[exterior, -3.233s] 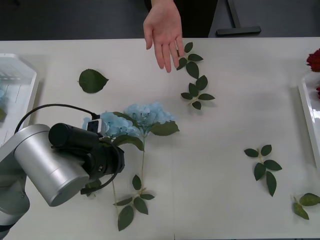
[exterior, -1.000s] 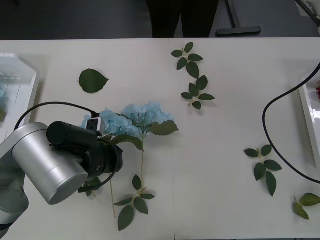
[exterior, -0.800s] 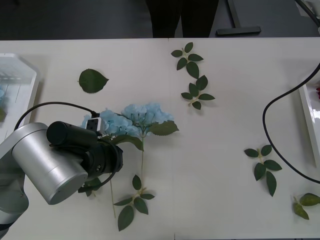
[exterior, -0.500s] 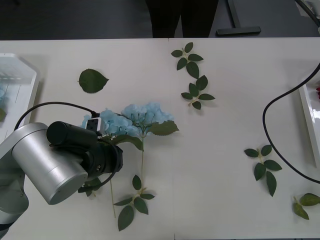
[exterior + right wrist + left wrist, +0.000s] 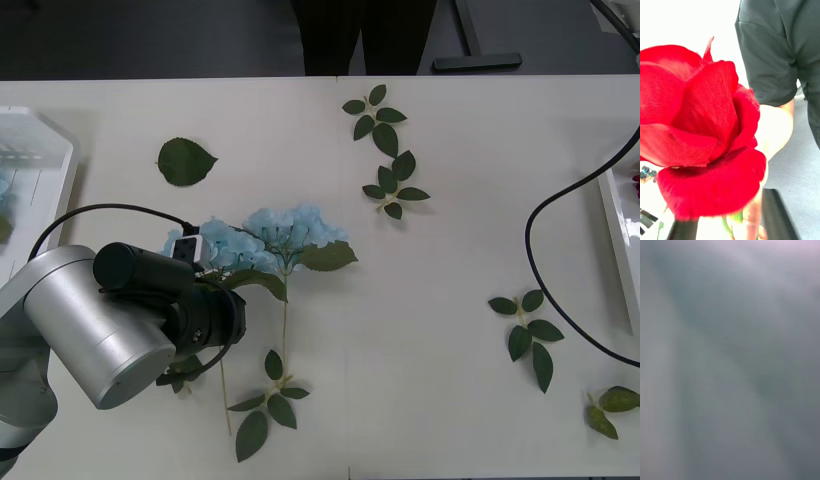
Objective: Place the red flowers into the right box and the blue flowers into the left box. If a person shows an open palm, hand one flower to the person first, then continue sorting.
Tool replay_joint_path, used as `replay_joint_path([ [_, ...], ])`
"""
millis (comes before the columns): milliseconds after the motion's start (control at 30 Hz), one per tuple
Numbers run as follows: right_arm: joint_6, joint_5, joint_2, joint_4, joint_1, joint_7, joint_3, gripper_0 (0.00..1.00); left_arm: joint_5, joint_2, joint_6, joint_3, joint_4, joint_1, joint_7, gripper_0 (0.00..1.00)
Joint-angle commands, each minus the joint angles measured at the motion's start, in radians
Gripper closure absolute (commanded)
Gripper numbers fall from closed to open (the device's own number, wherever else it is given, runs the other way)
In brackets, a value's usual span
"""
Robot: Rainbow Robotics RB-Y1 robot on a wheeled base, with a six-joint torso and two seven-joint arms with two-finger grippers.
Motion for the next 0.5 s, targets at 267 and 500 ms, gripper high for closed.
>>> replay_joint_path([
  [267,-0.012,-0.012,0.011,-0.04,-0.056,0.057,0.006,0.08,-0.009,0.026,0.007,0.015,-0.028,-0.027,0.029,1.0],
  [500,0.222,0.011,-0.099,-0.04,-0.001,0.073,0.006,0.08,-0.009,0.026,0.007,0.015,-0.028,-0.027,0.029,1.0],
])
